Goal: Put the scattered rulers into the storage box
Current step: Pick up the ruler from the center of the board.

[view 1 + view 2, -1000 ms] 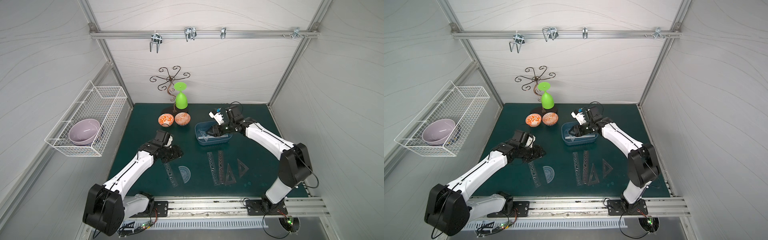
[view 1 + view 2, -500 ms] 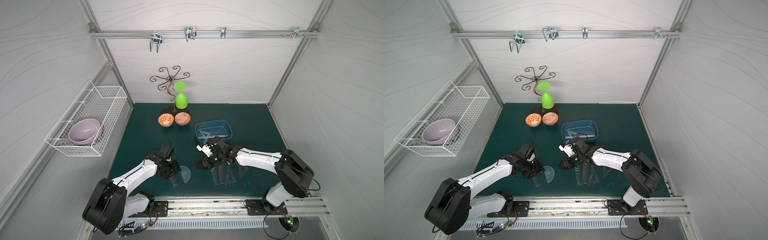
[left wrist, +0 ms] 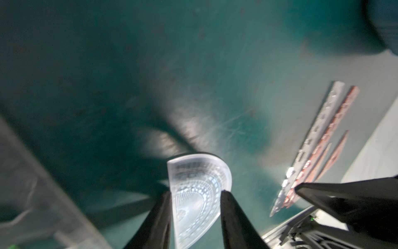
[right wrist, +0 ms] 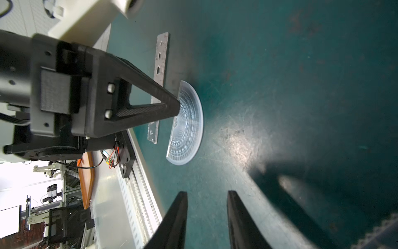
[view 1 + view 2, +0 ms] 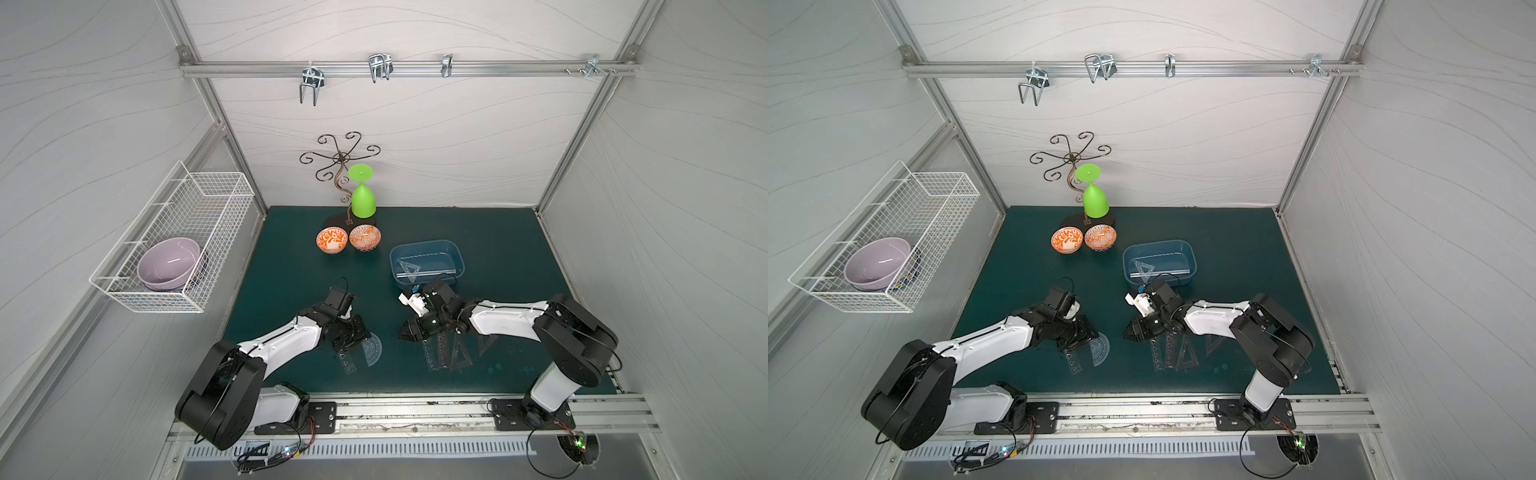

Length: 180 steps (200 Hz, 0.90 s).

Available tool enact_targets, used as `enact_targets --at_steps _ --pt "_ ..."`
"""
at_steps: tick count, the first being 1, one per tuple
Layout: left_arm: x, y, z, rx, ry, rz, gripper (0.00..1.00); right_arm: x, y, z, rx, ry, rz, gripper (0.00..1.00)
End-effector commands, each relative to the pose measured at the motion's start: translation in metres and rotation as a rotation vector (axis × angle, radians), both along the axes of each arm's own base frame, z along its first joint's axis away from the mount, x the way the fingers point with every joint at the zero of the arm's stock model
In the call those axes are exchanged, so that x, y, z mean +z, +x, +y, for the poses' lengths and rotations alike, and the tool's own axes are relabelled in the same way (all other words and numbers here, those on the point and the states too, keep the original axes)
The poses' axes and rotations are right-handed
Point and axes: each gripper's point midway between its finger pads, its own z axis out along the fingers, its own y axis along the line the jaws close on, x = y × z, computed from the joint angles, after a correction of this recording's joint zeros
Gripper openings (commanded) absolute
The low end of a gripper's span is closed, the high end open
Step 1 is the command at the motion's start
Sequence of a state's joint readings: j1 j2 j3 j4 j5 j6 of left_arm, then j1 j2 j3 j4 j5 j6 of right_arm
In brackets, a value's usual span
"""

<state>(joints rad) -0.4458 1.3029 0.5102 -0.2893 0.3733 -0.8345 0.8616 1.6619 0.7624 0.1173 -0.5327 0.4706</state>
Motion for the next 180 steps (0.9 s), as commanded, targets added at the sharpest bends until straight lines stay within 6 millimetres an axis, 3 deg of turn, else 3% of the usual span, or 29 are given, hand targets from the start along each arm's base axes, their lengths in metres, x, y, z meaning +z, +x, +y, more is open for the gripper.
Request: enact_targets --at_steps 1,37,83,123,180 --pt "-0.015 -0.007 -0.010 -0.018 -0.043 0.021 0.39 -0.001 0.000 0.006 0.000 0.031 0.007 0.32" --pt "-0.015 -0.010 -0.007 -0.009 -0.047 0.005 0.38 -0.004 -0.009 0.019 0.042 0.021 0.001 0.24" --pt "-0.005 -0.020 0.017 0.000 0.057 -0.009 0.38 -0.013 -0.019 0.039 0.096 0.021 0.009 0.09" --pt "-0.008 -0.029 0.021 -0.014 0.060 0.026 0.38 -0.021 -0.017 0.052 0.111 0.016 0.022 0.07" --pt "-0.013 -0.031 0.018 -0.031 0.042 0.042 0.39 -0.039 -0.017 0.050 0.117 -0.028 0.043 0.05"
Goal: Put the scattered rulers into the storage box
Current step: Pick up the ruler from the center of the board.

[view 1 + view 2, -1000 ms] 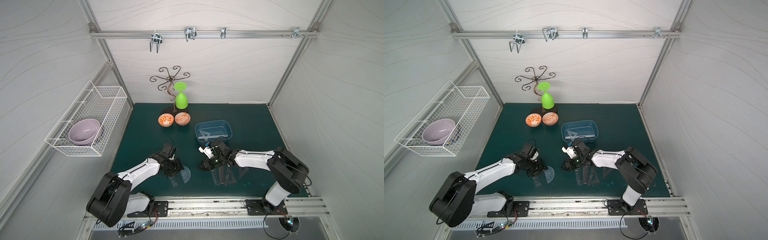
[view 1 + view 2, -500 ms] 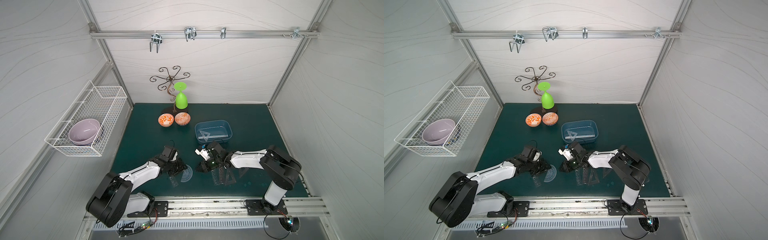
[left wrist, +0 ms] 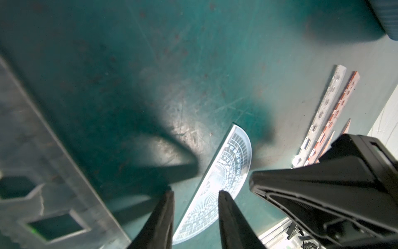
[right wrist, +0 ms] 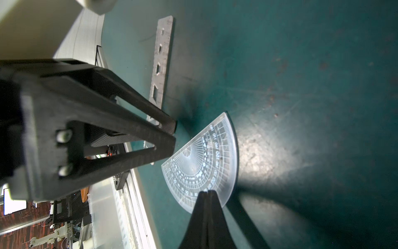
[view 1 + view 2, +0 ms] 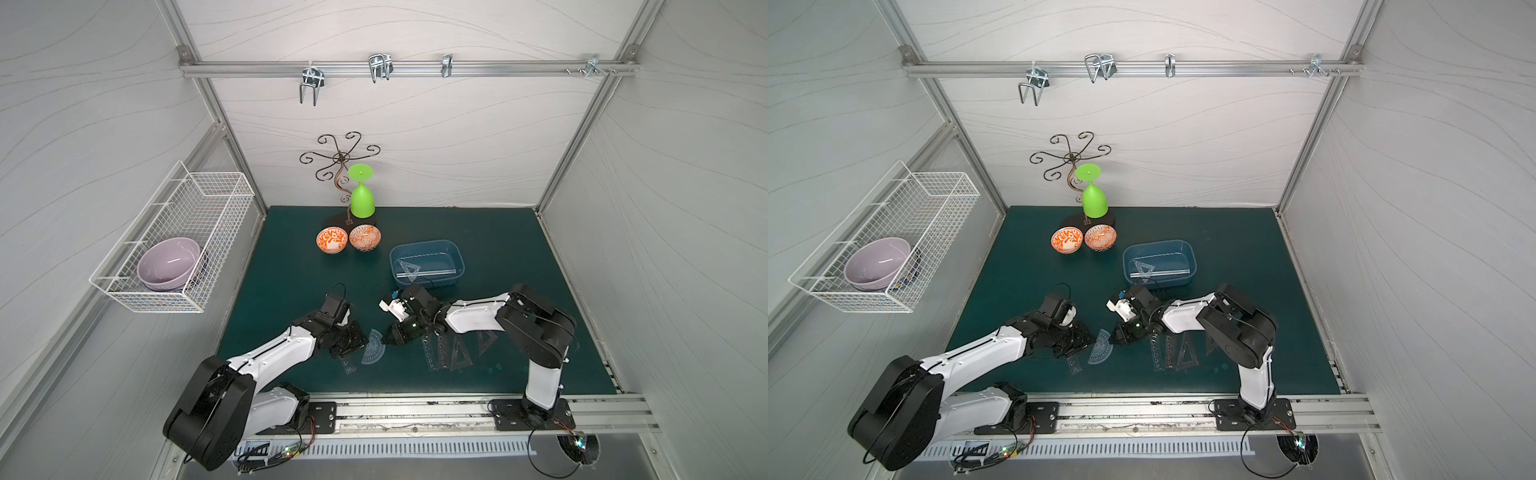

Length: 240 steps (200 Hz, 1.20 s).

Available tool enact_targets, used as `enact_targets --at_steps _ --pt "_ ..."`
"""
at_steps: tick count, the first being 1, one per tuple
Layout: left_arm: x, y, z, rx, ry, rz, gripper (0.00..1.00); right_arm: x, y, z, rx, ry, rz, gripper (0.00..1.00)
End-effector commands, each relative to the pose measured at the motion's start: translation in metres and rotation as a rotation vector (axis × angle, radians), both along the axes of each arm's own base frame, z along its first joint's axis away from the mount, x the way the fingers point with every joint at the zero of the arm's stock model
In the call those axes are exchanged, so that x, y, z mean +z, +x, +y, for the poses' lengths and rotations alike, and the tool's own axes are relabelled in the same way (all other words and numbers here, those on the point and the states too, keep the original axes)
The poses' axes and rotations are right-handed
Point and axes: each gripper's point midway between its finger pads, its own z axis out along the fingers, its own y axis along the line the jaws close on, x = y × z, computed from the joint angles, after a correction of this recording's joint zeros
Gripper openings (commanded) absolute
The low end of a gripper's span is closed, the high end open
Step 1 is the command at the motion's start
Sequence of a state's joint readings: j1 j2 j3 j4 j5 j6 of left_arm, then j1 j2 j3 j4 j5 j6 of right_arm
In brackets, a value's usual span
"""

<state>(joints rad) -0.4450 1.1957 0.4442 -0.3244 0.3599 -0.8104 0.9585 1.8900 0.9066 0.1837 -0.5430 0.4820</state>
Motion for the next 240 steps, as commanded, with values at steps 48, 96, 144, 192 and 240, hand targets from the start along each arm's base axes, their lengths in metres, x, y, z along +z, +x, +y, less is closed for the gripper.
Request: enact_targets --at_steps 48,96,144,192,240 --pt "-0.016 -0.015 0.002 -0.037 0.009 0.078 0.39 -0.023 -0.006 -0.007 0.015 -0.057 0.024 0.04" --pt "-0.019 -0.015 -0.001 -0.045 -0.003 0.084 0.39 -0.026 -0.006 -0.015 0.005 -0.074 0.024 0.03" --pt "-0.019 -0.016 -0.006 -0.059 -0.024 0.088 0.39 -0.031 -0.008 -0.021 0.000 -0.089 0.025 0.02" --pt "-0.020 -0.017 -0.010 -0.074 -0.036 0.096 0.39 -0.035 -0.010 -0.025 -0.001 -0.095 0.024 0.02" --pt "-0.020 -0.019 -0.010 -0.079 -0.036 0.100 0.39 -0.036 -0.011 -0.029 -0.005 -0.103 0.022 0.01"
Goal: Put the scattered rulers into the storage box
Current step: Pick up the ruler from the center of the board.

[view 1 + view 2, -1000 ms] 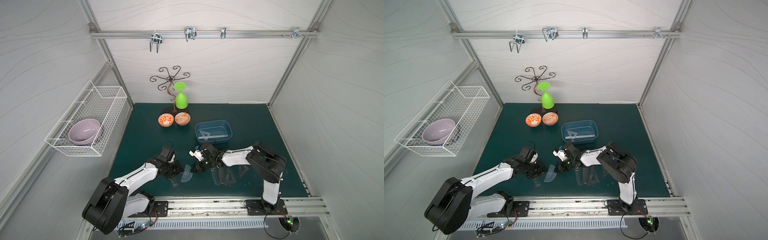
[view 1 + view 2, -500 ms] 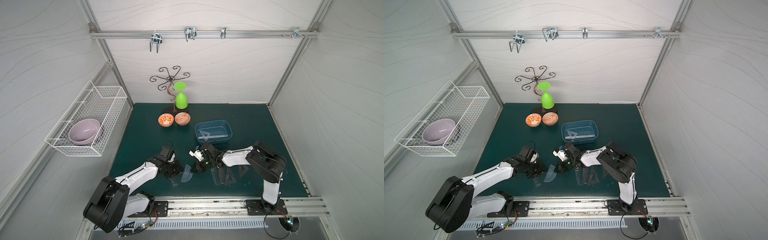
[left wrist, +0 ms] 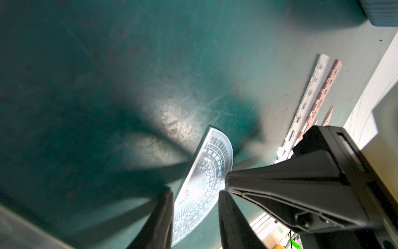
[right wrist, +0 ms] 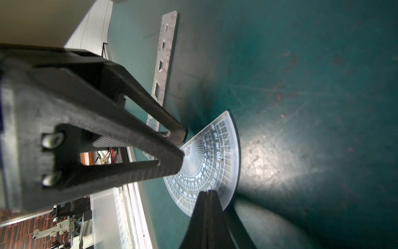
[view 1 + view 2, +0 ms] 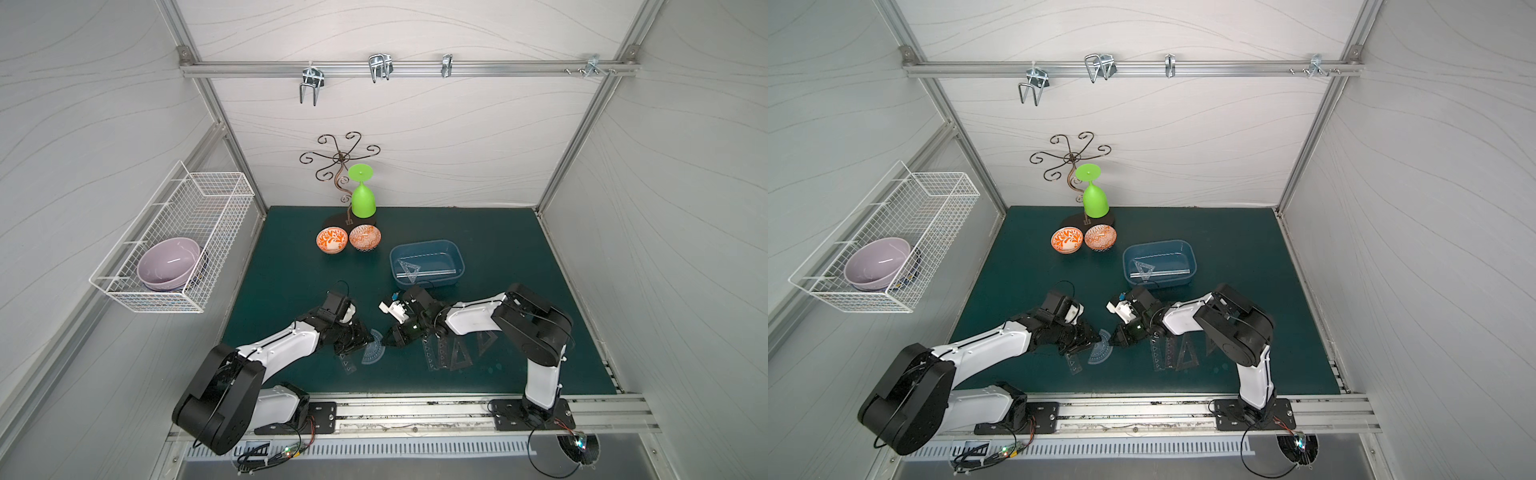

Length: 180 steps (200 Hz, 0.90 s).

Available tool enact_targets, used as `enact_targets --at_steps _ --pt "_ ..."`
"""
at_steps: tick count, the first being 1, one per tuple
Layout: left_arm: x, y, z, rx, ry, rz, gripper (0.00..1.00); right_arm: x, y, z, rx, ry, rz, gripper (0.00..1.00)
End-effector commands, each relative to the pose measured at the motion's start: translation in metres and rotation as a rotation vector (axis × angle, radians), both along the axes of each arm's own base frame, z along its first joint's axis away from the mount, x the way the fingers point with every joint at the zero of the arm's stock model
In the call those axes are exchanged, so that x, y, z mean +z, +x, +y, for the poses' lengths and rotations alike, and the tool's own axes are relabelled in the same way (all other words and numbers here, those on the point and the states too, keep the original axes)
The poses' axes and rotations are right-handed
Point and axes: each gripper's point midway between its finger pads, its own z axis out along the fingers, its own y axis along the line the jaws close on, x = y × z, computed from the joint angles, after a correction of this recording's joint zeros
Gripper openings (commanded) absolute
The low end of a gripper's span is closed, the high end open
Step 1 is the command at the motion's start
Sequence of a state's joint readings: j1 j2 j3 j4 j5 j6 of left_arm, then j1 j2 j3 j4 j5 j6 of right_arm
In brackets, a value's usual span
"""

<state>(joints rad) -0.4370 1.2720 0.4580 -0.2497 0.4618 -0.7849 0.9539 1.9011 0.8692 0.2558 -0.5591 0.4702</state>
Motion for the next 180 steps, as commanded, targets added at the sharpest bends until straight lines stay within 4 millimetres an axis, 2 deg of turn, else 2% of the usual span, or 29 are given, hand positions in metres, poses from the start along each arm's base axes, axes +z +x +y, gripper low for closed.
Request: enact_targets --at_steps 1,48,96,156,180 --pt "-0.020 -0.023 0.007 -0.028 0.051 0.081 0.39 -0.030 -0.009 -0.027 -0.019 -0.131 0.033 0.02" --pt "-0.023 -0.024 0.021 -0.011 0.135 0.081 0.38 -0.033 -0.011 -0.030 -0.022 -0.139 0.031 0.01" --pt "-0.023 -0.025 0.021 -0.013 0.138 0.086 0.38 -0.034 -0.010 -0.032 -0.025 -0.141 0.029 0.01" --pt "-0.025 -0.028 0.000 -0.053 0.044 0.085 0.38 -0.044 -0.012 -0.029 -0.025 -0.140 0.055 0.01" --pt "-0.027 -0.028 -0.004 -0.057 0.019 0.084 0.30 -0.048 -0.014 -0.030 -0.028 -0.140 0.065 0.01"
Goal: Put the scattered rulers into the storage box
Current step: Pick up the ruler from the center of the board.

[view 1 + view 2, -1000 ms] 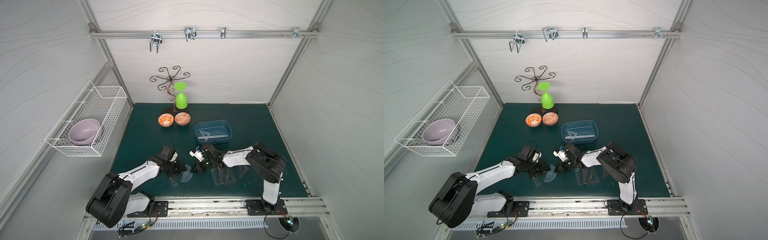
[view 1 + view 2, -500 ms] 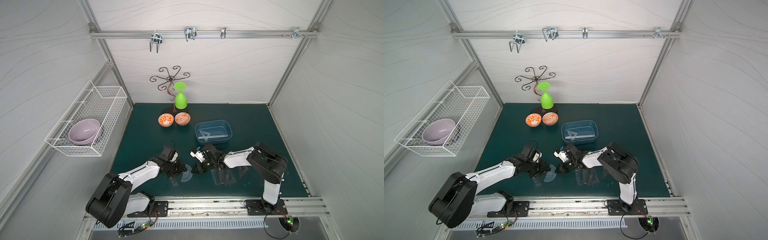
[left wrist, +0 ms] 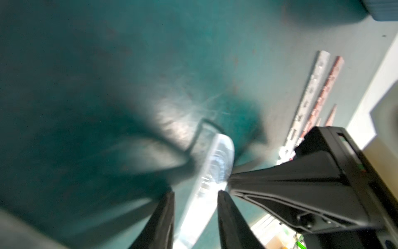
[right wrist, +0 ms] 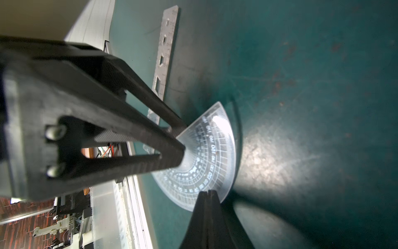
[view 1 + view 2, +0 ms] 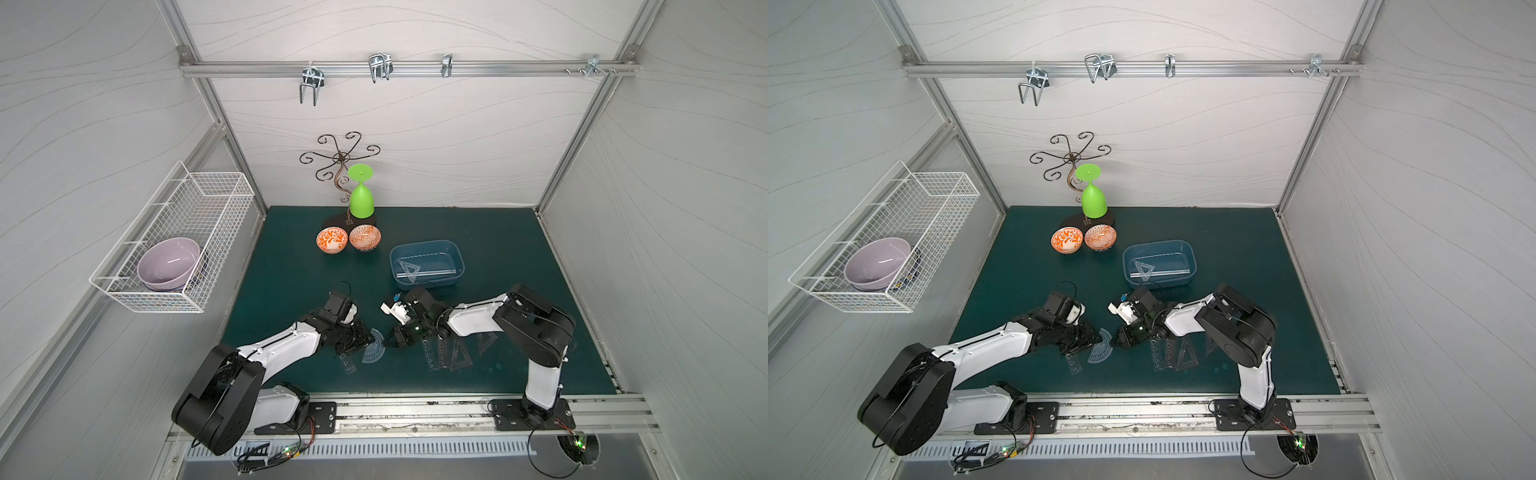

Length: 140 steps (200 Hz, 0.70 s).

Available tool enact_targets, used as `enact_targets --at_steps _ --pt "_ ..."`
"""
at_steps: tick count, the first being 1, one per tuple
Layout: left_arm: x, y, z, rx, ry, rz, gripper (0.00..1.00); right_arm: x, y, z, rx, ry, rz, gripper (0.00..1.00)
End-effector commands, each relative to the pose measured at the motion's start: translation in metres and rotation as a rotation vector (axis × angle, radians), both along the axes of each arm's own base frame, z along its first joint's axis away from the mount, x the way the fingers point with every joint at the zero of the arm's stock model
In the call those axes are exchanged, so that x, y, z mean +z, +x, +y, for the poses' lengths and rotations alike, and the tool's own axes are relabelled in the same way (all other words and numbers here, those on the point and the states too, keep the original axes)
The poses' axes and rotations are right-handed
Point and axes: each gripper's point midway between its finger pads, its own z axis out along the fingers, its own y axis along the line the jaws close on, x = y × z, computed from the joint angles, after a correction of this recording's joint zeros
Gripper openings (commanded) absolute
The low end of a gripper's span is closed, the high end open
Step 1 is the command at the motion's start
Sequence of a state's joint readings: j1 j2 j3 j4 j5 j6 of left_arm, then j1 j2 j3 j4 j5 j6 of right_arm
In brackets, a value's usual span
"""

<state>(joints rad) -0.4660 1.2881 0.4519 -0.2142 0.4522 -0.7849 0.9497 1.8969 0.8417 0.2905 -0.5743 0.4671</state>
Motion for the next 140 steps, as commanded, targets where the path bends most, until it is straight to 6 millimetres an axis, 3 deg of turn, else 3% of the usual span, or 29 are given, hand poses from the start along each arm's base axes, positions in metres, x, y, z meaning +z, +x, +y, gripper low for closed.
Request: enact_targets --at_steps 1,20,45,80,113,140 --pt "-0.024 -0.027 0.001 -0.033 0.017 0.101 0.29 -0.047 -0.011 -0.027 -0.036 -0.156 0.064 0.01" --pt "-0.022 -0.025 -0.003 -0.037 0.001 0.088 0.21 -0.049 -0.012 -0.028 -0.036 -0.158 0.070 0.01" --pt "-0.020 -0.022 -0.005 -0.038 -0.008 0.073 0.17 -0.051 -0.013 -0.028 -0.035 -0.158 0.079 0.01" --pt "-0.015 -0.017 -0.009 -0.047 -0.023 0.052 0.00 -0.042 -0.010 -0.028 -0.034 -0.126 0.092 0.02" --pt "0.007 -0.008 -0.016 -0.077 -0.056 -0.009 0.00 0.017 0.018 -0.037 -0.053 -0.001 0.050 0.08" --pt "0.053 0.003 -0.034 -0.143 -0.157 -0.107 0.00 0.075 0.040 -0.057 -0.041 0.113 0.011 0.23"
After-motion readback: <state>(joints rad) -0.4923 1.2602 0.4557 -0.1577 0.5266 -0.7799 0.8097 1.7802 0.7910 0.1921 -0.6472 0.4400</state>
